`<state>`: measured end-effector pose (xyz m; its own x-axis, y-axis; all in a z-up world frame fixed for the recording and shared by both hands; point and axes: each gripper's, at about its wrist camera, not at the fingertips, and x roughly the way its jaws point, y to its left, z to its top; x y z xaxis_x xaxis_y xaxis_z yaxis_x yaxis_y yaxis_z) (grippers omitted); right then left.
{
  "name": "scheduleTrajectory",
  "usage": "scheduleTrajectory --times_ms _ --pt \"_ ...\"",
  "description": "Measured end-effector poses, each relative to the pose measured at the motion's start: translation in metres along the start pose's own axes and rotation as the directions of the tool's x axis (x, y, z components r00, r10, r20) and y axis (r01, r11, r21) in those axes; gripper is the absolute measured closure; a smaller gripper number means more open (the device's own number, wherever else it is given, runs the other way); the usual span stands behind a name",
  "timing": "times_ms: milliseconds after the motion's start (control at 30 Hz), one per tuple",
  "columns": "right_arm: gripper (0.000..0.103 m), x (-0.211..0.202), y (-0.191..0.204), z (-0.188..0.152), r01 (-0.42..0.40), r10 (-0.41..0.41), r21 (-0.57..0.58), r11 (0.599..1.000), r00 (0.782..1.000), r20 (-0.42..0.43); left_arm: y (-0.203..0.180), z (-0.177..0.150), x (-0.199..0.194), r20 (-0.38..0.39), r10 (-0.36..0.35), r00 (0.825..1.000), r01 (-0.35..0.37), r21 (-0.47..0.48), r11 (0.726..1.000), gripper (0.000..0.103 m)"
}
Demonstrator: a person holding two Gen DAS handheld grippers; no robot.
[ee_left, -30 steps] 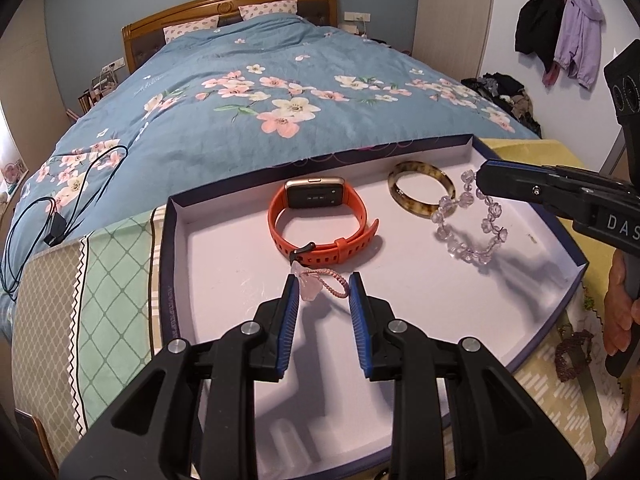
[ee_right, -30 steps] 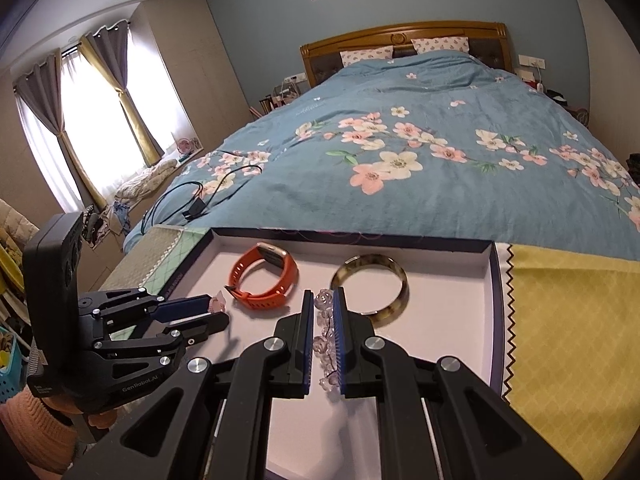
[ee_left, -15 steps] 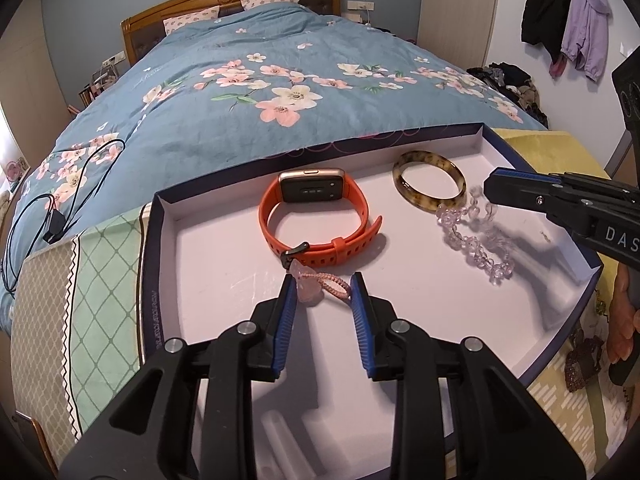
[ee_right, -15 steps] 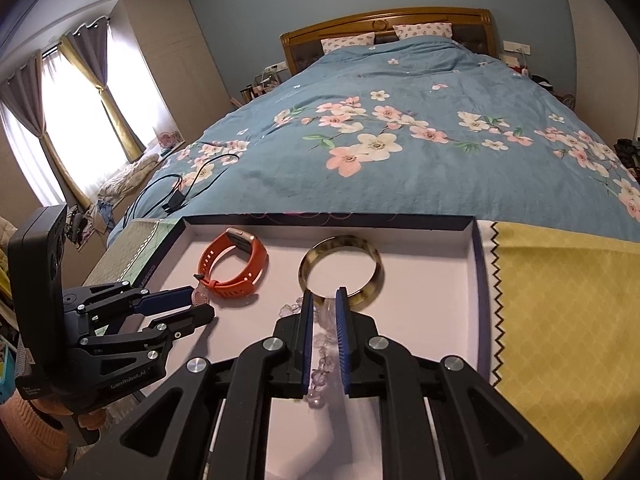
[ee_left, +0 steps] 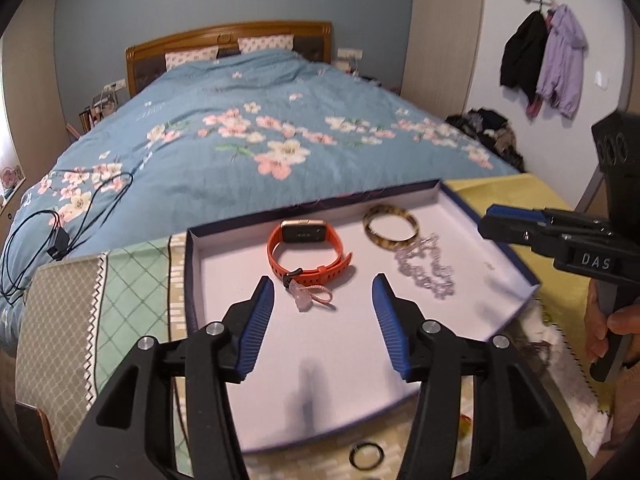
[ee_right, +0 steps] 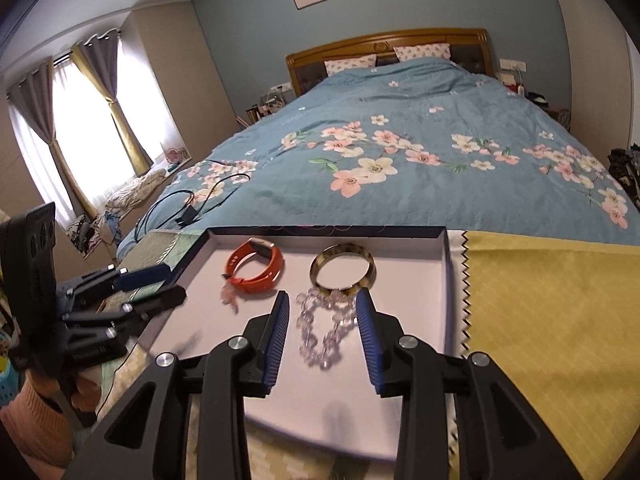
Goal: Organize jewelry
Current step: 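Lower the pink pendant beside the watch and open the left gripper, then grasp the dark red beaded bracelet with the right gripper while the left grasps the black ring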
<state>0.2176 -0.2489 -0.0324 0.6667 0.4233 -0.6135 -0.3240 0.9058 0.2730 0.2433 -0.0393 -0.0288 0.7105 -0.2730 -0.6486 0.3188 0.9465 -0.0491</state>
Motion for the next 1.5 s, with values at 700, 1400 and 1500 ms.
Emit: scheduleTrajectory --times_ms 700,1400,1500 --pt "0.057 -0.048 0.000 -0.100 0.037 -0.043 -0.048 0.998 0.989 -0.139 -0.019 -0.085 -0.073 -0.006 -0.057 0.998 0.058 0.073 0.996 0.051" --pt "0.095 -0.037 0.013 -0.113 0.089 -0.110 -0.117 0.989 0.976 -0.187 -0.022 -0.097 -0.033 -0.164 -0.047 0.985 0.060 0.075 0.995 0.055" --pt "0.100 -0.039 0.015 -0.112 0.082 -0.104 -0.122 0.989 0.978 -0.179 -0.024 -0.097 -0.031 -0.172 -0.045 0.984 0.059 0.081 0.995 0.057"
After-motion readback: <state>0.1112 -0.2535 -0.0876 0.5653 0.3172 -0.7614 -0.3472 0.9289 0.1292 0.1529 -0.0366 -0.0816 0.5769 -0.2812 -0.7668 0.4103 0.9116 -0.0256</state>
